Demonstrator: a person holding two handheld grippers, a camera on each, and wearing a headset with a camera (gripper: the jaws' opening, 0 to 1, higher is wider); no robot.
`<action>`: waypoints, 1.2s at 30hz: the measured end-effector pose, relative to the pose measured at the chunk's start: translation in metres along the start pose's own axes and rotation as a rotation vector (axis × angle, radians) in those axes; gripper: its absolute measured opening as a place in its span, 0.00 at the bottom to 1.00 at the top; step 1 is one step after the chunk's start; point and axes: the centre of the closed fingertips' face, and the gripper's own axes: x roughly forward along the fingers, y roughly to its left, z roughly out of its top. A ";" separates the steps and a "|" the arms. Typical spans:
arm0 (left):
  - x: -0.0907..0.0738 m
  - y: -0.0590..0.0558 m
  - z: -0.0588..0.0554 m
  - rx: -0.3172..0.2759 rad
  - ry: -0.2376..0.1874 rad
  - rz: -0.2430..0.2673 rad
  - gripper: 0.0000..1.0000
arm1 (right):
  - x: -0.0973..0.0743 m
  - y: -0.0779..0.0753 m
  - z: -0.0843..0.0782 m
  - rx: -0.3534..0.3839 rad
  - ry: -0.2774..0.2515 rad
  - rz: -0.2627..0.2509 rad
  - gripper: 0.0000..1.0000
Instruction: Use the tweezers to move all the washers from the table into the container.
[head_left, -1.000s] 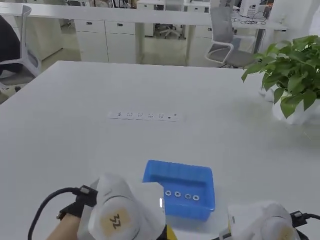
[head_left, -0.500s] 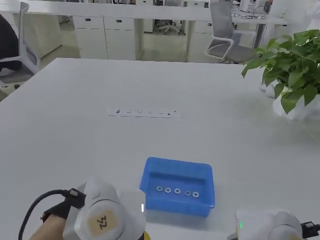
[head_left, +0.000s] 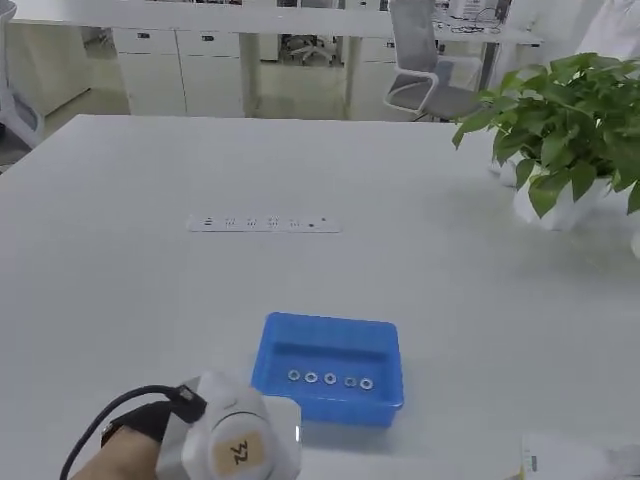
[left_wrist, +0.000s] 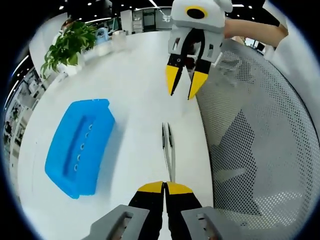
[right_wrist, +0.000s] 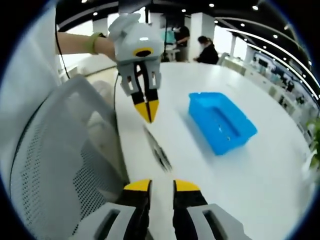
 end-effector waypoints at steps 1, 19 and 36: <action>0.000 0.001 0.000 -0.001 0.001 0.001 0.00 | -0.002 -0.001 0.000 0.010 -0.006 -0.006 0.13; -0.016 -0.006 0.005 -0.111 -0.092 0.080 0.00 | -0.011 -0.011 0.011 0.114 -0.118 -0.066 0.17; -0.080 -0.002 0.023 -0.495 -0.567 0.397 0.48 | -0.055 -0.055 0.040 0.276 -0.385 -0.272 0.51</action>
